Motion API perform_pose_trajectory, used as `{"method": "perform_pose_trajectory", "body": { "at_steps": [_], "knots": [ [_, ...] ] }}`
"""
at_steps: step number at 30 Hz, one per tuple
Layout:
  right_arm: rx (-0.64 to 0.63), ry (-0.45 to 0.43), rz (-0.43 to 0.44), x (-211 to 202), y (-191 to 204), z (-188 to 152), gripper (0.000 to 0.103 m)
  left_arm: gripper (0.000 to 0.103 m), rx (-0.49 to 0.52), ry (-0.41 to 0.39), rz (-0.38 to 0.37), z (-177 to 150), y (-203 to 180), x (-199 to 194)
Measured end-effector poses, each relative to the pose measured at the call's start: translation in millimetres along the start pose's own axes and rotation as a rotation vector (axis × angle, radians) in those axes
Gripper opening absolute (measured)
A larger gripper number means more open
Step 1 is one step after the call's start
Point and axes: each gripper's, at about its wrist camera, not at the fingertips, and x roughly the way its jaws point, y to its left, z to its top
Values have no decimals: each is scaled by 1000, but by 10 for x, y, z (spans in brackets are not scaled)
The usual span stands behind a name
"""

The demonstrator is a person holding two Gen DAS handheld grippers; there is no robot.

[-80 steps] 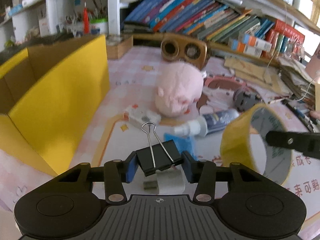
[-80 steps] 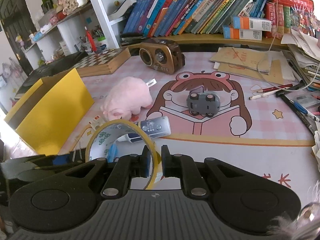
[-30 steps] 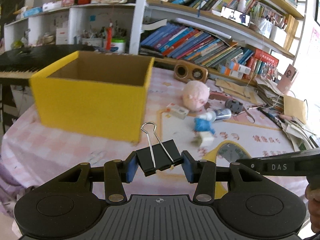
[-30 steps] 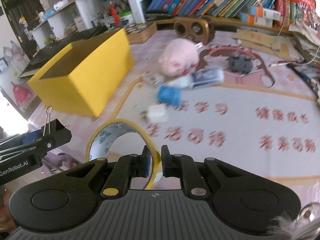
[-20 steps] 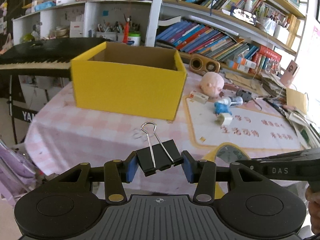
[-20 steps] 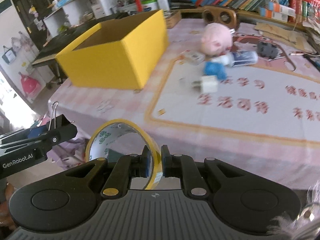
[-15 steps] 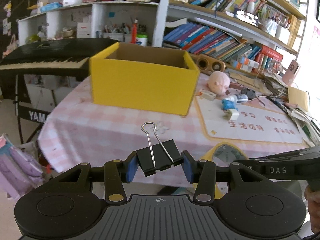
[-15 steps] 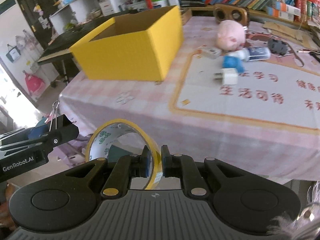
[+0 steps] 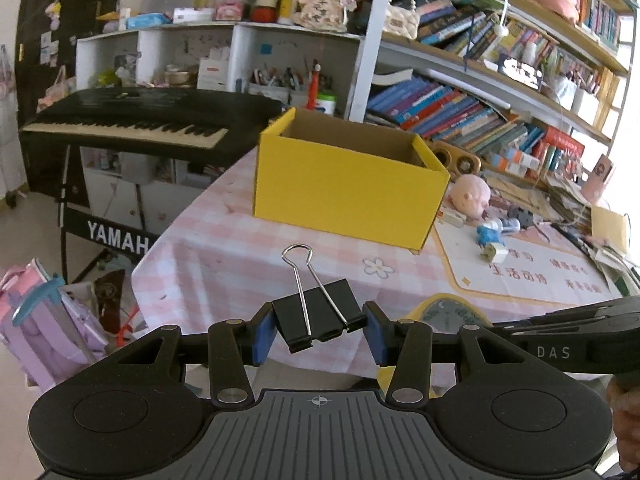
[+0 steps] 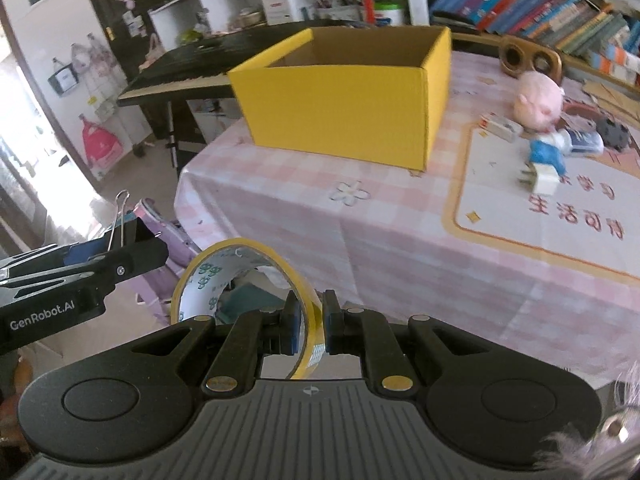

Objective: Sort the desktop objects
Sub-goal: 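Lift and carry the clip and tape roll over the yellow box with both tools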

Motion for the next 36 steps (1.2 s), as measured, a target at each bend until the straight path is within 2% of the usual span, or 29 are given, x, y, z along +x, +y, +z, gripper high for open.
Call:
{"method": "perform_pose_trajectory", "body": {
  "at_steps": [14, 21, 27, 36],
  "knots": [
    [-30, -11, -7, 61, 152, 71, 10, 46, -4, -17, -15, 42, 120, 9],
    [-41, -13, -33, 49, 139, 102, 10, 46, -8, -5, -46, 62, 76, 102],
    [-4, -1, -29, 92, 79, 131, 10, 46, -11, 2, -35, 81, 89, 130],
    [-27, -4, 0, 219, 75, 309, 10, 46, -26, -6, -12, 243, 107, 288]
  ]
}}
